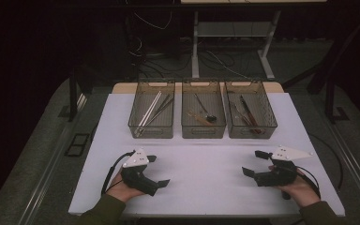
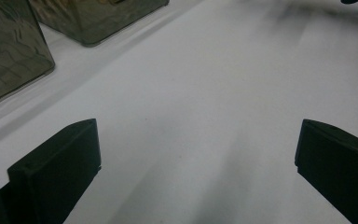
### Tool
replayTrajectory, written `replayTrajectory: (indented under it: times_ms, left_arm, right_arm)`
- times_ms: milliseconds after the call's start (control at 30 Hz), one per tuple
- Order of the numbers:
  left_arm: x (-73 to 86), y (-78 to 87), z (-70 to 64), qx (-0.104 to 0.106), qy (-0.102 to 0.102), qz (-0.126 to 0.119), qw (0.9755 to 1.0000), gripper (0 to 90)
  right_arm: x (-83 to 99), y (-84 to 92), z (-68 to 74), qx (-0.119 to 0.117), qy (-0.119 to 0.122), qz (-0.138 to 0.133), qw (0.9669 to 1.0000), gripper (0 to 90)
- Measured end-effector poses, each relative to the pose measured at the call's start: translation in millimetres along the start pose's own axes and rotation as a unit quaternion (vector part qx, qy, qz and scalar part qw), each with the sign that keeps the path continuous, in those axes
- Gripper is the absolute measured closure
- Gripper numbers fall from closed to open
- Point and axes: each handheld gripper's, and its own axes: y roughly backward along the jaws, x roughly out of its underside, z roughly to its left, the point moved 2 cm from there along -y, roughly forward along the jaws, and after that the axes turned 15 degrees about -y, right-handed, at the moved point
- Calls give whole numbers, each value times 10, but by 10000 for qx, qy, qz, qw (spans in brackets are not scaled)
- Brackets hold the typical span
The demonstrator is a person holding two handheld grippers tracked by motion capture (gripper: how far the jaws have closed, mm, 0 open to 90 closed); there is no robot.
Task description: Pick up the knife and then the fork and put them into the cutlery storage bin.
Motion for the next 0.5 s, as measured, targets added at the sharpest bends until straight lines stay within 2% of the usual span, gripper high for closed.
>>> replayTrajectory:
  times_ms: [200,267,500]
  left_arm:
    - [0,0,-1,1,-8,4,10000,0]
    - [-1,1,-4,0,-17,9,10000,0]
    - [2,-1,-1,-3,-11,30,10000,0]
  right_arm:
    - [119,34,5,-24,-33,101,9999,147]
    - [156,31,7,32,48,199,9998,148]
    - [184,25,-2,50,72,266,9996,148]
